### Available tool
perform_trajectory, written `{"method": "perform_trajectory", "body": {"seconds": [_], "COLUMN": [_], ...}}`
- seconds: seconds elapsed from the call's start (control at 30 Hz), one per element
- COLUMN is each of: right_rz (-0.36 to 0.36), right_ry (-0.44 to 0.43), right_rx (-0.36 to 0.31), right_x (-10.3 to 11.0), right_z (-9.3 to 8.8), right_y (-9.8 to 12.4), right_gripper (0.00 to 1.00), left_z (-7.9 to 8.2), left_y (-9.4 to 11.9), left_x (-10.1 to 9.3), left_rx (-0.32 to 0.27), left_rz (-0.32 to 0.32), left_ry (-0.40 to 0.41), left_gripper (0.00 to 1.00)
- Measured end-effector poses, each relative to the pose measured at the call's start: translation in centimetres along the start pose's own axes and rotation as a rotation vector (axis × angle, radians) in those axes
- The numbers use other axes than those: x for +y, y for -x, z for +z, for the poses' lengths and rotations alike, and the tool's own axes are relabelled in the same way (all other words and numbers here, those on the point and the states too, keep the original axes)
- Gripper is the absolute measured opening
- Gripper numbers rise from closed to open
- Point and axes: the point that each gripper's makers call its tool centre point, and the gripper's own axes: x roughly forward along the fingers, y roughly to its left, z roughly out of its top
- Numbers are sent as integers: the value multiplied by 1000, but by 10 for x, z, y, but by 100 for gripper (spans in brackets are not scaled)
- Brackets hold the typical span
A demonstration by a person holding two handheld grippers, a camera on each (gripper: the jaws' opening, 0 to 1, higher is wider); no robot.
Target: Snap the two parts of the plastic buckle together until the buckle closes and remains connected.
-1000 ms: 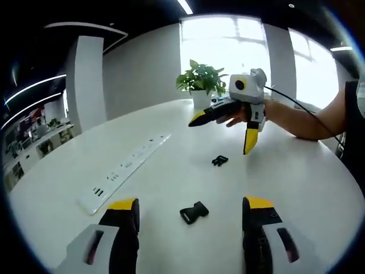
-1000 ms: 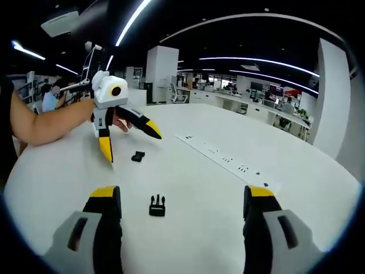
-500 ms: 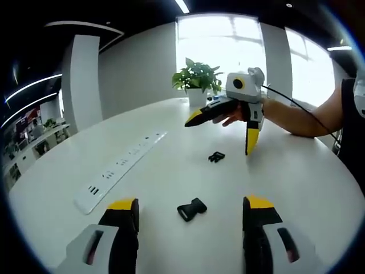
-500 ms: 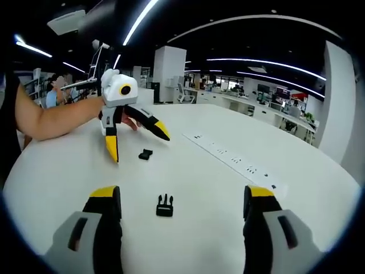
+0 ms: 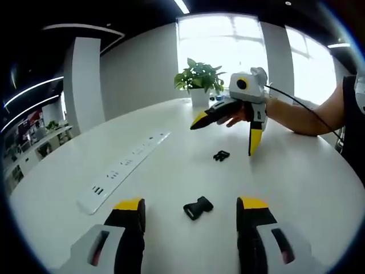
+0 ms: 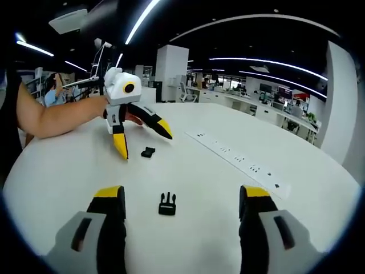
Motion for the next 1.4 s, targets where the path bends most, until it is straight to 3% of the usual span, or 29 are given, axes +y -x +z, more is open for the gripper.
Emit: {"method": "perform_trajectory", "body": {"seconds": [0.4,0.77,0.93,1.07,1.27,1.4], "right_rz": [13,23,41,56,67,70], "right_ry": [-2,2,7,-4,-1,-10], "right_rx": [1,3,8,2,9,3], "right_x": [4,6,8,10,14,14], "right_z": [0,-1,-2,-3,-4,-3], "right_y": [-1,0,0,-1,-2,-2], "right_gripper": [79,77,64,61,59,63], "left_z": [-2,-3,-3,-2,-4,-3], "left_y": [-1,0,1,2,4,3], "left_x": [-7,-17,-16,-18,-15,-19], "left_rx": [10,20,20,-5,-14,-30], "left_rz": [-28,-80,-81,-128,-127,-140], "left_ry": [-1,-1,-8,-16,-5,-3], "left_gripper": [61,47,43,38,36,36]}}
